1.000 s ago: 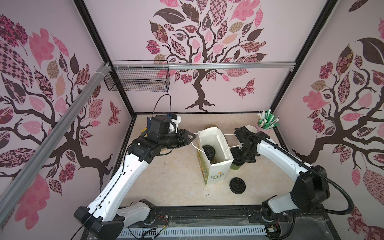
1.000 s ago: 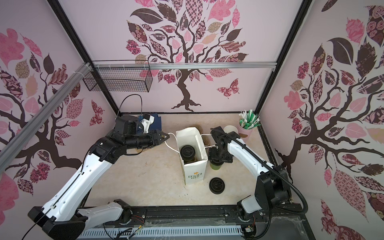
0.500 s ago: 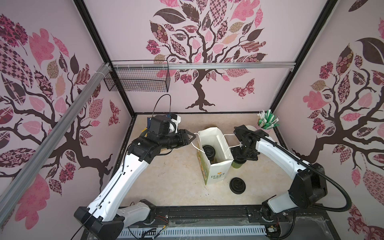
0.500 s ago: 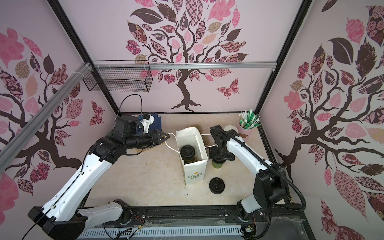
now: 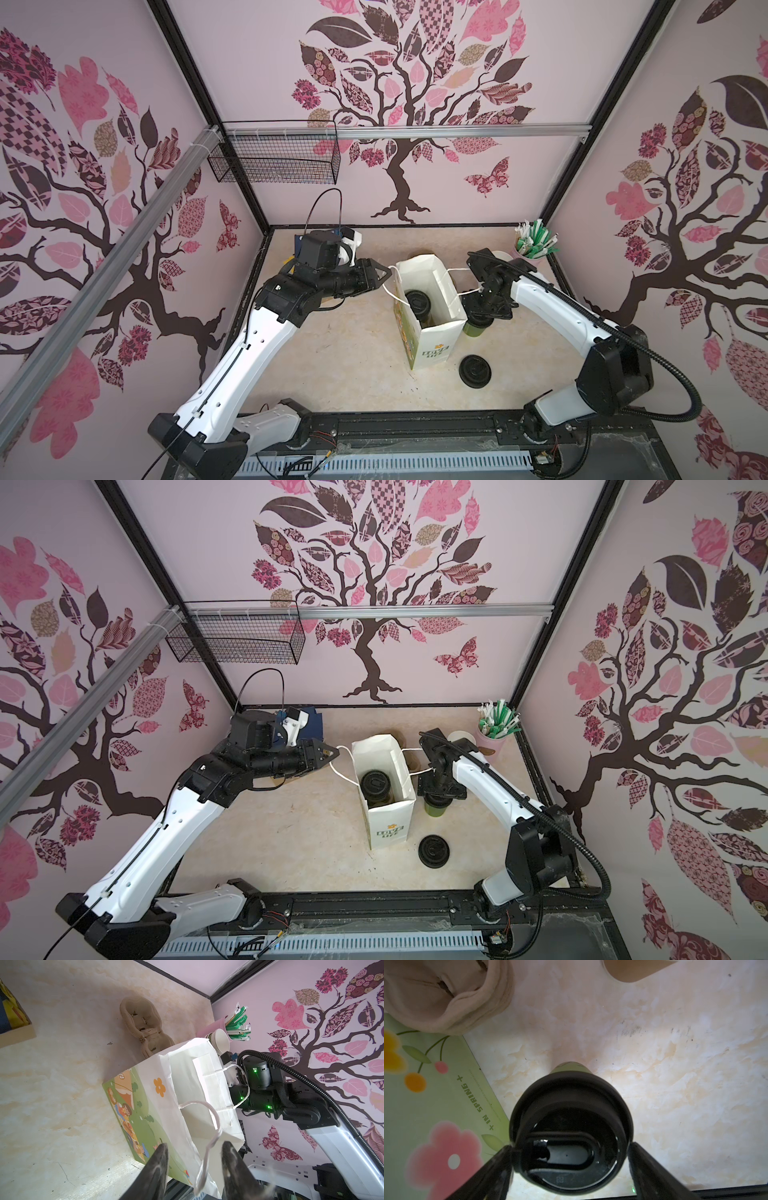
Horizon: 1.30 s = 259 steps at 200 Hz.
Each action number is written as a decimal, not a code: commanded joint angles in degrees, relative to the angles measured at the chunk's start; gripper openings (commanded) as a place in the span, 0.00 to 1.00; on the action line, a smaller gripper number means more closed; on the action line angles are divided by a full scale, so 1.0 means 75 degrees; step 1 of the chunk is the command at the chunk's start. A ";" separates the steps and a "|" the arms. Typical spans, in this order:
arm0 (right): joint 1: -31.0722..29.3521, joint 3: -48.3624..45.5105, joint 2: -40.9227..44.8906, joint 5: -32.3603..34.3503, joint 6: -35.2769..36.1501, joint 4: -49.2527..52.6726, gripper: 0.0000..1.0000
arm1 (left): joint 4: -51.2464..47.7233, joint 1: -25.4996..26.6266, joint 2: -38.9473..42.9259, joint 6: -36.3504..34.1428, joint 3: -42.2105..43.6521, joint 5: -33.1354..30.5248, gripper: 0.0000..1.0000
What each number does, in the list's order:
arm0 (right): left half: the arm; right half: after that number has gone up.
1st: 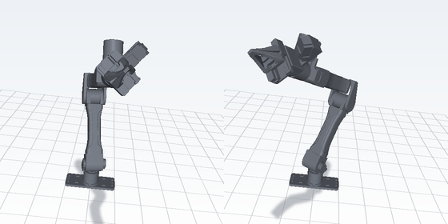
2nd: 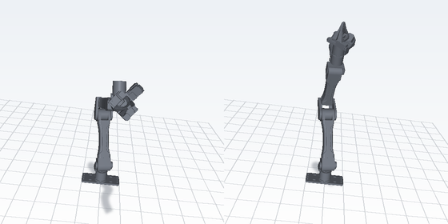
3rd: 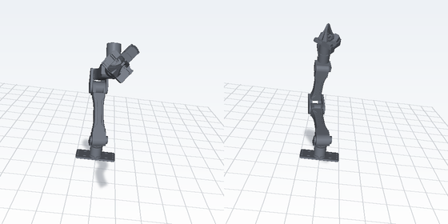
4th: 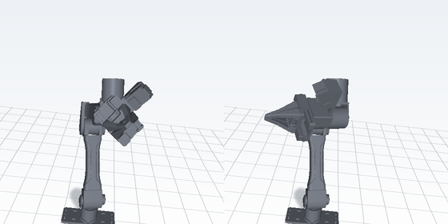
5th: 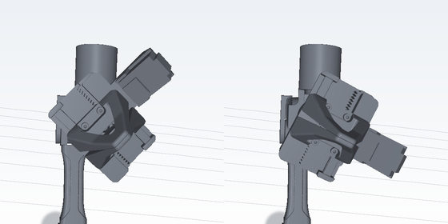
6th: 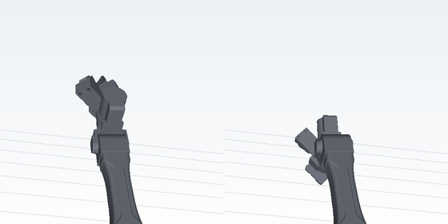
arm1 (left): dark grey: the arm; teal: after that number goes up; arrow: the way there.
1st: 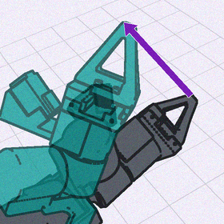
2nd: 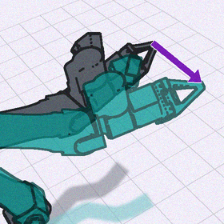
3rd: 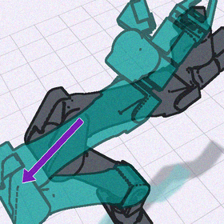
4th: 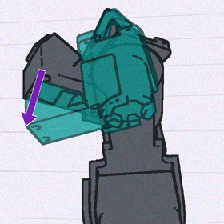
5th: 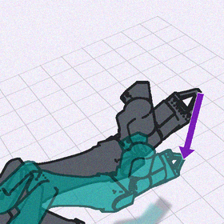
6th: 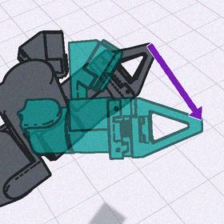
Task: Pack the takeout coffee
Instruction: 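Grasp the green cup by its black lid with the right gripper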
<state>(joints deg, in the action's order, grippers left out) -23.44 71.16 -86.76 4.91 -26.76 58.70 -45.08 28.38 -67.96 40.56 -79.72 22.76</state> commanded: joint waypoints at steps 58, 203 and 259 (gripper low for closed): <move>0.0020 0.0205 -0.0339 0.0149 -0.0025 0.0062 0.85 | 0.0129 -0.0048 -0.0008 -0.0099 0.0085 0.0029 0.46; 0.0020 0.0141 -0.0517 0.0119 -0.0063 -0.0010 0.78 | 0.0081 -0.0057 0.0053 -0.0106 0.0101 0.0051 0.48; 0.0032 0.0470 0.0024 0.0406 -0.0158 0.0564 0.73 | 0.0222 -0.0051 0.0074 -0.0017 0.0211 0.0262 0.54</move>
<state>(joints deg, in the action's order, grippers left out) -23.44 71.96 -88.38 5.96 -27.00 58.48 -45.08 28.21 -67.99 40.62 -79.70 23.46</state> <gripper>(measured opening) 0.740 0.531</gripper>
